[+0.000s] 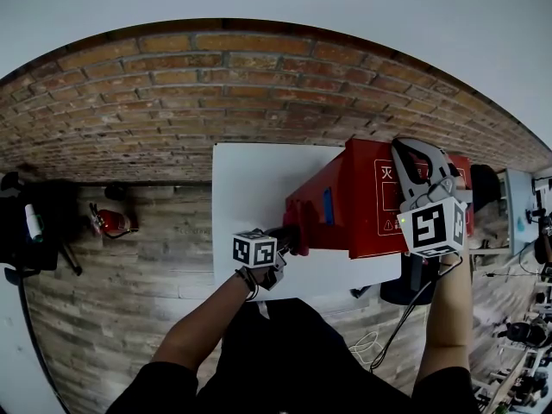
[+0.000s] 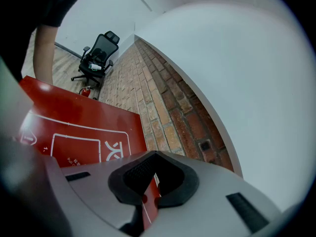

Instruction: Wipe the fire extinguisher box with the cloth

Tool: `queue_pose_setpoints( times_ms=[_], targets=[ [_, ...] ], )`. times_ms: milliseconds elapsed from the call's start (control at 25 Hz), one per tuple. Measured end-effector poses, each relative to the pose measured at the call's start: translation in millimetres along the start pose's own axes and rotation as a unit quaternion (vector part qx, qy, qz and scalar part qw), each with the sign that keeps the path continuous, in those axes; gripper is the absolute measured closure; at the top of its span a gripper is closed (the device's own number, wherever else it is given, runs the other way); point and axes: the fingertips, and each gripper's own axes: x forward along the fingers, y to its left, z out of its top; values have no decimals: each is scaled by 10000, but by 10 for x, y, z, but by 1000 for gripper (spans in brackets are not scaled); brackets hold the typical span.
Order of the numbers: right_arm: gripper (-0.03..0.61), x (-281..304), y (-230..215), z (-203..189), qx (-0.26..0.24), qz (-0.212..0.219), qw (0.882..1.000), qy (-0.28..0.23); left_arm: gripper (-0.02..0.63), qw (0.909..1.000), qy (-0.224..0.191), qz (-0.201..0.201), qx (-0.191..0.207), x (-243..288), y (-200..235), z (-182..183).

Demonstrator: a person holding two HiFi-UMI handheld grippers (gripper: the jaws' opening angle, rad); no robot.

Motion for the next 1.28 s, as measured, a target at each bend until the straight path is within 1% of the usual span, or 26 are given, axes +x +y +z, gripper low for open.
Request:
queue_pose_setpoints(
  times_ms=[280,640,920,1280],
  targets=[
    [560,0,2,1,-5,2,10000,2,560,9999,-83,-71,2,-38,-139,73],
    [560,-3,0,8,-8,4,10000,-4,560,9995,-227,-217,-98,-93,-358,171],
    [560,-4,6,5,-5,-3,10000,-17,560,9994,-289,-177,-46,-124,-487,240],
    [560,-17,8,19,-22,-12,10000,-9,560,9985,-436,-313,-54,-180,-707,335]
  ],
)
